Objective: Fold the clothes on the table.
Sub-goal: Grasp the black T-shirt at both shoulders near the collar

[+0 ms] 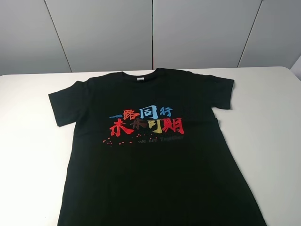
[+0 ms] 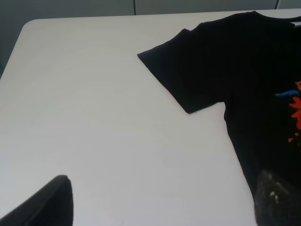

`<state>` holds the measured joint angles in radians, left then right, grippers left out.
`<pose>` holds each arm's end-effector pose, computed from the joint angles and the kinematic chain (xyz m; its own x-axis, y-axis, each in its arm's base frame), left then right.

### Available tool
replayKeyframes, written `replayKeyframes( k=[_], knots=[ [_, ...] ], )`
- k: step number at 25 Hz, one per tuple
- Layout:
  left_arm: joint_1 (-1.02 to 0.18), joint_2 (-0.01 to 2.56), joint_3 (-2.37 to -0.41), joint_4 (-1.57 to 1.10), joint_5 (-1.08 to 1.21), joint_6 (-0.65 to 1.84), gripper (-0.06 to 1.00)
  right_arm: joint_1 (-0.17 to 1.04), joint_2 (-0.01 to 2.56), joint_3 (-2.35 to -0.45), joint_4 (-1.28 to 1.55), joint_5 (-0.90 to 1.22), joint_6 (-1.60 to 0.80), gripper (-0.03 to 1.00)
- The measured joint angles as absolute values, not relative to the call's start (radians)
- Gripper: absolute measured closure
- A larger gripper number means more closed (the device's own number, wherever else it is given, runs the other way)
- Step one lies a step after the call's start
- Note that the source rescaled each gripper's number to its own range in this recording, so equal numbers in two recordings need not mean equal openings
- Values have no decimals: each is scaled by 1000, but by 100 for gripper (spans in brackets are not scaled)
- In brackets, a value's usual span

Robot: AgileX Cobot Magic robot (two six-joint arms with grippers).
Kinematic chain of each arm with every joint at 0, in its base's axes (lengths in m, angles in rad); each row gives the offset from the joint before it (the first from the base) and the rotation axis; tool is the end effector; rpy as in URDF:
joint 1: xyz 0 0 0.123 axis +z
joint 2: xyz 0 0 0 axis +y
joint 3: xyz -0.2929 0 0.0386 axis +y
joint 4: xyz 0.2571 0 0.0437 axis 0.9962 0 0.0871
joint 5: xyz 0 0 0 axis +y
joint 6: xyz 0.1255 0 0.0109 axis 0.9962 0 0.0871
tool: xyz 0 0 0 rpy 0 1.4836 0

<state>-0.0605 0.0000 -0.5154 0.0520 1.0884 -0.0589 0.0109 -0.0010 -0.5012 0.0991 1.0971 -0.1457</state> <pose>0.0209 0.0045 0.2676 -0.4660 -0.0066 -0.8848 0.0036 1.0000 -0.0093 0.0210 0.0113 0.2625 -0.4732 -0.1050 -0.8747 -0.1360 0.9897 -0.0452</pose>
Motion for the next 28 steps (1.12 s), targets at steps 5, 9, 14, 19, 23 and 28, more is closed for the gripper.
replayKeyframes(
  k=[5,9,14,19,23,28],
  knots=[
    [-61,0,-515,52,1088,-59,-6,11,-1,-501,99,1097,-146,-3],
    [-61,0,-515,52,1088,-59,-6,11,-1,-501,99,1097,-146,-3],
    [-61,0,-515,52,1088,-59,-6,11,-1,-501,99,1097,-146,-3],
    [-61,0,-515,36,1088,-59,-6,11,-1,-501,99,1097,-146,-3],
    [-61,0,-515,24,1088,-53,-6,11,-1,-501,99,1097,-148,-3],
    [-61,0,-515,24,1088,-50,-6,11,-1,-501,99,1097,-148,-3]
  ],
)
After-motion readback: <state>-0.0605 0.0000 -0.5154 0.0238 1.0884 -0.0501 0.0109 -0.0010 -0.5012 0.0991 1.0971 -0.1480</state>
